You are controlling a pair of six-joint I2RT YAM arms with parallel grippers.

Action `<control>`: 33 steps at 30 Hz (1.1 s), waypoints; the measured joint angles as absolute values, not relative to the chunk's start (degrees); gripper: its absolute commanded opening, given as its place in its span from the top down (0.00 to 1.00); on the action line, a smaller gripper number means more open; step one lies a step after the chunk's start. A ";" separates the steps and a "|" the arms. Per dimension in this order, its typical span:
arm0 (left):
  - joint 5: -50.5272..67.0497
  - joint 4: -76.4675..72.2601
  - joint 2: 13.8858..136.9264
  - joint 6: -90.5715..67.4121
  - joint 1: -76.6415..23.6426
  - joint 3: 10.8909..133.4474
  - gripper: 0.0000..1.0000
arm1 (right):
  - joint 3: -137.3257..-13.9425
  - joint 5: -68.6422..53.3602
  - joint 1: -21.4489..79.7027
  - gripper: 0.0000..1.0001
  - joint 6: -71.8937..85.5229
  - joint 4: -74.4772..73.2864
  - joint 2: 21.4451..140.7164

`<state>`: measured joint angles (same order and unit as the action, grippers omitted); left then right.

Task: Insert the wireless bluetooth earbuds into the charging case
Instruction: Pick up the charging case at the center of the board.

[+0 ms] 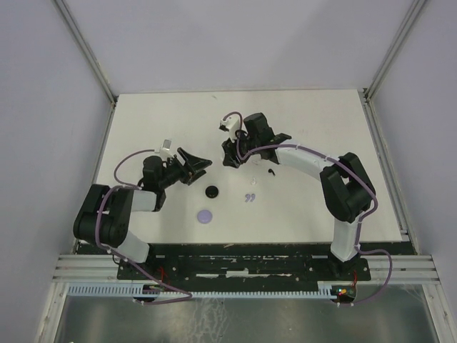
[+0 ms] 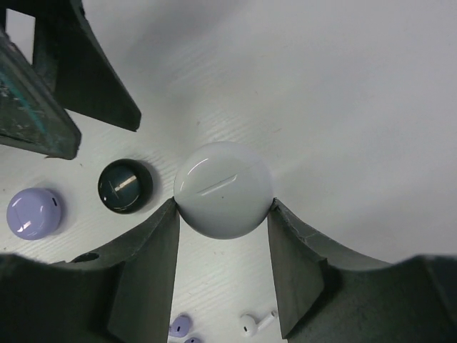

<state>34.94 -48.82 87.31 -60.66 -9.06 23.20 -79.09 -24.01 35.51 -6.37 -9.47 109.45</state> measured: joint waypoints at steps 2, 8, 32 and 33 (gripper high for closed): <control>36.25 -51.37 89.73 -62.17 -9.06 23.79 0.20 | -78.87 -25.10 35.53 0.70 -6.07 -9.47 108.97; 38.96 -60.34 96.33 -67.61 -9.15 25.89 0.23 | -78.35 -27.03 35.62 0.70 -5.78 -9.78 108.77; 39.42 -64.86 101.54 -69.67 -13.65 30.48 0.41 | -78.13 -28.05 37.01 0.71 -5.82 -11.07 108.68; 39.35 -64.86 101.54 -69.67 -13.65 30.50 0.42 | -78.13 -28.05 37.01 0.71 -5.82 -11.20 108.68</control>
<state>39.35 -64.86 101.54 -69.67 -13.65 30.50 -78.13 -28.05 37.01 -5.82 -11.20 108.68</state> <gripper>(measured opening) 0.618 0.558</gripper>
